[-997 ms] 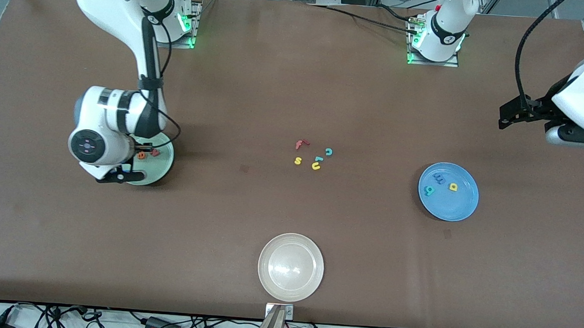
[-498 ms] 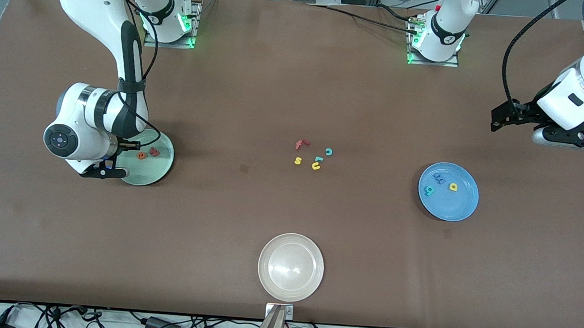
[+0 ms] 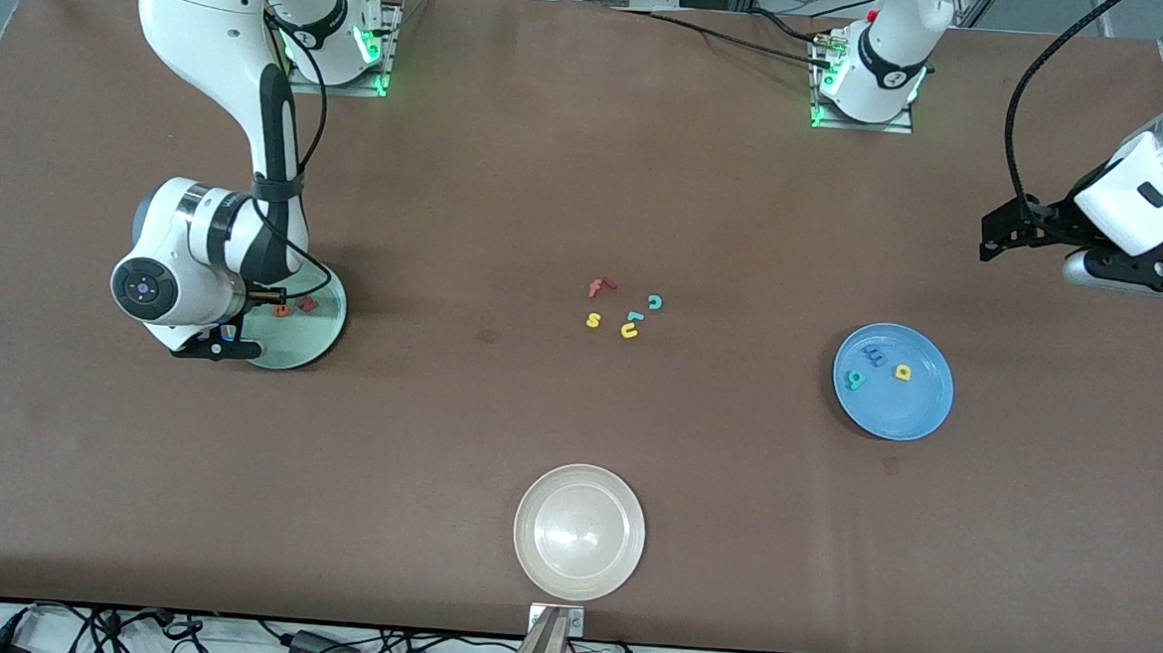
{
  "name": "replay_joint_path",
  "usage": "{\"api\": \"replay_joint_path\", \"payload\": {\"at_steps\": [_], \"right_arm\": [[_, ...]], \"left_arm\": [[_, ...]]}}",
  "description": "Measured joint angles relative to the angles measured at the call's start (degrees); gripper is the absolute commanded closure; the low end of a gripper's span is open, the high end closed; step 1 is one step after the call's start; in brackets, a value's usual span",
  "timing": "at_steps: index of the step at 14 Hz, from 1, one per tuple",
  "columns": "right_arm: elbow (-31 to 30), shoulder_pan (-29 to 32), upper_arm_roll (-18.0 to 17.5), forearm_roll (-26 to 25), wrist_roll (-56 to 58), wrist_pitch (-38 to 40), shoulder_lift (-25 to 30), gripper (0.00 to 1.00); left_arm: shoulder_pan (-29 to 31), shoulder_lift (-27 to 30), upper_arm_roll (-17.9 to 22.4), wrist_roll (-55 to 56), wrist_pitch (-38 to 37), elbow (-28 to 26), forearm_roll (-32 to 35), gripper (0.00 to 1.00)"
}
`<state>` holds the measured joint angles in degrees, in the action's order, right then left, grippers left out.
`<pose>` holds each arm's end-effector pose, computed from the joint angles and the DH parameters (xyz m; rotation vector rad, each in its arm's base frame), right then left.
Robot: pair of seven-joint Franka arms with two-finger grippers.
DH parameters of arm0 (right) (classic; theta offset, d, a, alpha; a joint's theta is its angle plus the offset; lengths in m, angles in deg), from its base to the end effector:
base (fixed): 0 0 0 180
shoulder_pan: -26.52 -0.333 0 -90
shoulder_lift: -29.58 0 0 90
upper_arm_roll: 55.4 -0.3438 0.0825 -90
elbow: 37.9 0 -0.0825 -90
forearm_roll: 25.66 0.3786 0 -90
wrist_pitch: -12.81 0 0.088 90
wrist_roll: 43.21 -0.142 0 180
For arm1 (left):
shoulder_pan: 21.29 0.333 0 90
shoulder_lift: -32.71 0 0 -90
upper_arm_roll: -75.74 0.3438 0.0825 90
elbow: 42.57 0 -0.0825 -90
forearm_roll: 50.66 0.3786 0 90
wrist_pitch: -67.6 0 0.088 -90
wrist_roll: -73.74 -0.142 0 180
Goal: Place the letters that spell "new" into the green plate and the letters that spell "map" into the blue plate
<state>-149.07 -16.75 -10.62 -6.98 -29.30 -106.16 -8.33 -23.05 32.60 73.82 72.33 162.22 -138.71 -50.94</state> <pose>0.5797 0.0166 0.1973 2.9393 0.0681 -0.4786 0.5512 -0.0361 0.5730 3.1338 -0.1386 -0.0448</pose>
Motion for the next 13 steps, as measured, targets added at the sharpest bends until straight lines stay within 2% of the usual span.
{"api": "replay_joint_path", "payload": {"at_steps": [5, 13], "right_arm": [[0.6, 1.0, 0.2, 0.5, 0.1, -0.1, 1.2, 0.0], [6.5, 3.0, 1.2, 0.7, 0.1, 3.4, 3.5, 0.0]], "left_arm": [[0.1, 0.1, 0.5, -0.1, 0.0, 0.1, 0.0, 0.0], [0.1, 0.4, 0.5, -0.1, 0.0, 0.1, 0.0, 0.0]]}}
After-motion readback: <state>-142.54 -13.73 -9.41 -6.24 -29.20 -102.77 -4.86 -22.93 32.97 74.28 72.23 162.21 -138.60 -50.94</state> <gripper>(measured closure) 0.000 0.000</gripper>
